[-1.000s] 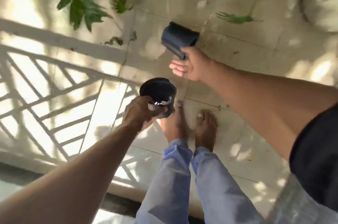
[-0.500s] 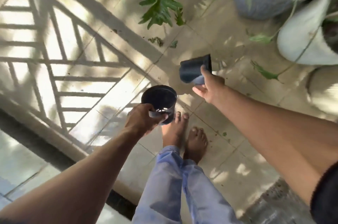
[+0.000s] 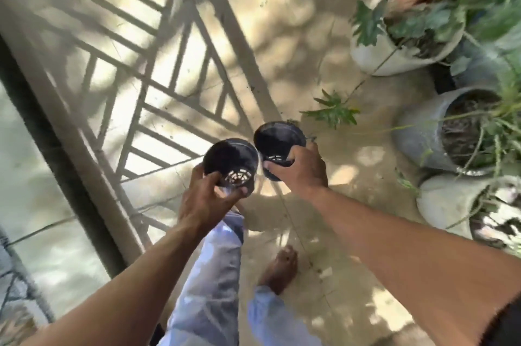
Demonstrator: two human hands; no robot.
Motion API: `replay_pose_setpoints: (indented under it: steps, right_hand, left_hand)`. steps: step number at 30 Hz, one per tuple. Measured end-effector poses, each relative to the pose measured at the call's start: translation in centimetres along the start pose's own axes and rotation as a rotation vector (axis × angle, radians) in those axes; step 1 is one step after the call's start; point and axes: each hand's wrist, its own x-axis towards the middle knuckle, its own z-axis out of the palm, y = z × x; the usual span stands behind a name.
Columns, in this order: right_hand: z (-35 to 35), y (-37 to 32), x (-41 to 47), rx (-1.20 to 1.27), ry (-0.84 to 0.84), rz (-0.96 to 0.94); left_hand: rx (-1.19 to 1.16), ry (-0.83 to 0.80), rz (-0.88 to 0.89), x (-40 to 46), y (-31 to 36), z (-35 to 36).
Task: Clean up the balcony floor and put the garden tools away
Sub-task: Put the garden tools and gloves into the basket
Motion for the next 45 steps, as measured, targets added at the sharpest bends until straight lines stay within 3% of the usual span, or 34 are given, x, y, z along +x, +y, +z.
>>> replay_pose_setpoints:
  steps: [5, 10, 15, 26, 35, 45]
  right_hand:
    - [-0.8, -7.8, 3.4, -0.163, -0.091, -0.076]
    - [-2.4, -16.5, 7.9, -0.036, -0.015, -0.122]
    - [-4.7, -24.8, 14.0, -0.103, -0.035, -0.181]
    - [-11.3, -43.1, 24.9, -0.235, -0.091, -0.371]
    - [-10.8, -58.9, 36.0, -0.217, -0.086, -0.414]
    - [-12.2, -73.7, 43.0, -0.065, -0.021, -0.293]
  left_hand:
    - [-0.088, 0.080, -0.062, 2.8, -2.3, -8.8]
    - [-0.141, 0.125, -0.101, 7.4, -2.5, -18.1]
    - [-0.117, 0.214, -0.199, 12.7, -2.1, -25.9]
    - [-0.343, 0.180, -0.428, 23.0, -0.9, -39.4]
    - [-0.450, 0.289, -0.362, 37.0, -0.3, -48.7]
    - [-0.221, 0.234, -0.313, 44.1, -1.4, -63.4]
